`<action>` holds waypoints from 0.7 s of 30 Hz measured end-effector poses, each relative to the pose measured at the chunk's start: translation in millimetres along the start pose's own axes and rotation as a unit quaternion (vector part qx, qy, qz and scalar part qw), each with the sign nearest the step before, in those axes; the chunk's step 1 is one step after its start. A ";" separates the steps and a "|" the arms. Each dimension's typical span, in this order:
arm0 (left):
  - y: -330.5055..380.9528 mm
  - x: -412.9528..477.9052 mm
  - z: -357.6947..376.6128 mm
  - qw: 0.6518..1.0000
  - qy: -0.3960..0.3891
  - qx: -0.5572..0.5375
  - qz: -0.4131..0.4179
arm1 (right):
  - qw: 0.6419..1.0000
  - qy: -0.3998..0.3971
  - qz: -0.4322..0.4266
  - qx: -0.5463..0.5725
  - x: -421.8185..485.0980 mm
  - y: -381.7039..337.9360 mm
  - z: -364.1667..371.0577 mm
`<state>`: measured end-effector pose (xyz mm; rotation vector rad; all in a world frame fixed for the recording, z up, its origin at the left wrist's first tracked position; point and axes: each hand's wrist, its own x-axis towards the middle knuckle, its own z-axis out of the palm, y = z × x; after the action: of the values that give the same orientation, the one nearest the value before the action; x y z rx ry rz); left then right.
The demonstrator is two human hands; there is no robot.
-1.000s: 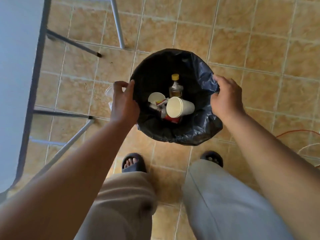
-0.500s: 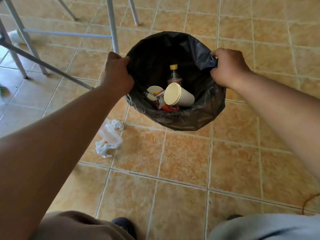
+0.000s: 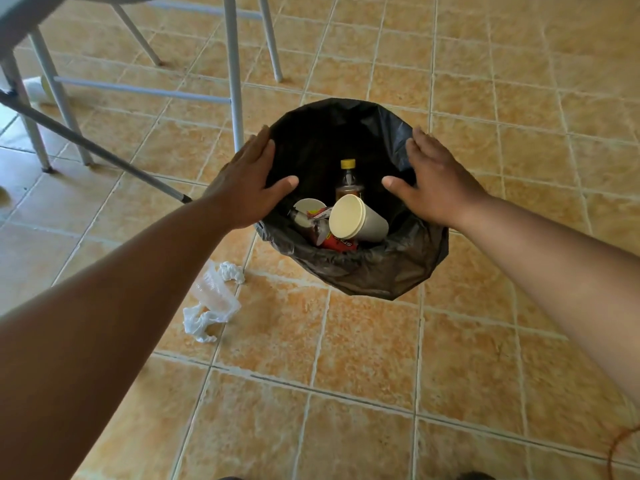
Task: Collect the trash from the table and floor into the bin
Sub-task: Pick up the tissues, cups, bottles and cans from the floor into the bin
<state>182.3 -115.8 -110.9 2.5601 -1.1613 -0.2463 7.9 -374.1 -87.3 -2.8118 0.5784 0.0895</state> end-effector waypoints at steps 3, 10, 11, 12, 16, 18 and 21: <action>5.2 -4.8 5.7 1.000 0.006 -0.002 -0.011 | 1.000 -0.009 -0.003 0.004 -0.9 -0.2 2.1; 6.7 -5.7 13.0 0.999 0.036 -0.004 -0.027 | 1.000 0.008 -0.016 0.007 0.2 5.4 10.1; 6.6 -6.6 14.0 0.999 0.041 -0.002 -0.025 | 1.000 0.010 -0.018 0.011 0.3 6.1 11.4; 6.1 -7.5 15.0 0.999 0.045 -0.002 -0.023 | 1.000 0.012 -0.019 0.016 0.2 6.9 12.4; 1.2 -7.8 17.2 0.998 0.056 -0.023 -0.019 | 1.000 0.010 -0.023 0.014 2.0 10.7 15.5; -4.9 -7.7 18.7 0.994 0.083 -0.065 -0.005 | 1.000 0.007 -0.026 0.006 3.7 12.1 16.2; -30.7 -11.4 22.9 0.979 0.158 -0.124 -0.036 | 0.999 0.005 -0.031 -0.006 4.5 13.1 16.1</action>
<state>189.8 -93.1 -142.9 2.3188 -0.8625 0.0031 6.8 -383.0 -106.5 -2.8398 0.4942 0.0668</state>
